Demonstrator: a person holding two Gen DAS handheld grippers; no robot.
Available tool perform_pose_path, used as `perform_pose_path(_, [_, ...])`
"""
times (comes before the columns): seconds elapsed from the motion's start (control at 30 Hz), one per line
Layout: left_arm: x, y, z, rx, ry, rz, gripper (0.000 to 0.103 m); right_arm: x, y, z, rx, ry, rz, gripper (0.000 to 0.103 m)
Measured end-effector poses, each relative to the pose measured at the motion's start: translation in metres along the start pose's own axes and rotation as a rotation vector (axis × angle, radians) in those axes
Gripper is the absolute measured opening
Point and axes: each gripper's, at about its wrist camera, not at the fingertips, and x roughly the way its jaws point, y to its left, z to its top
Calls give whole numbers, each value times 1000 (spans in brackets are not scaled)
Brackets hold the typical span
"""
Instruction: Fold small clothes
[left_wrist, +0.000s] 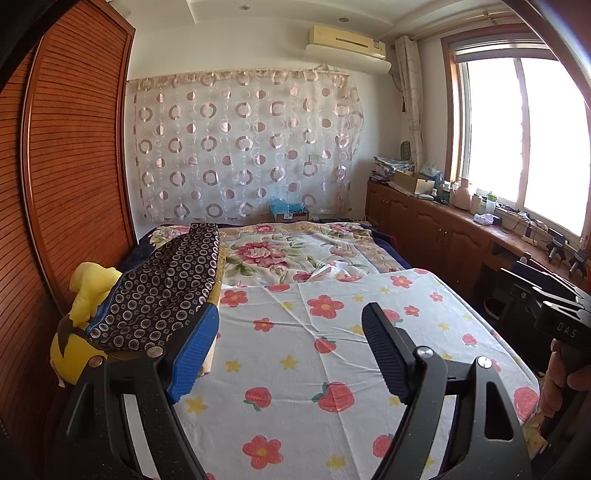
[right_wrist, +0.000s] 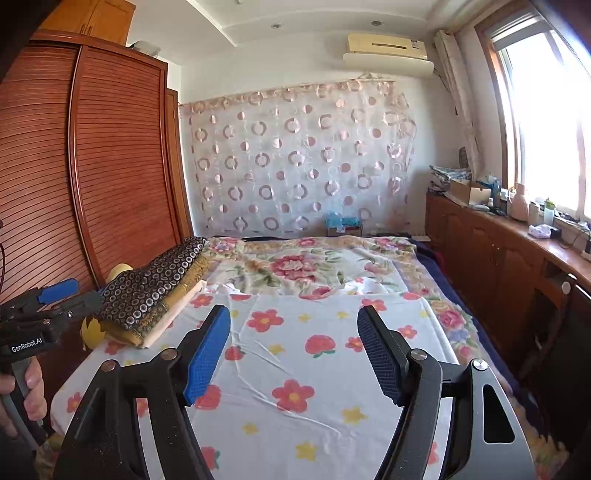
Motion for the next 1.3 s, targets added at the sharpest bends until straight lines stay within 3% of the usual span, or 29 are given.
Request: perform_pose_path(1.3, [2,1,-4,1,-4,2,81,1,-4,1,2,1,2,73])
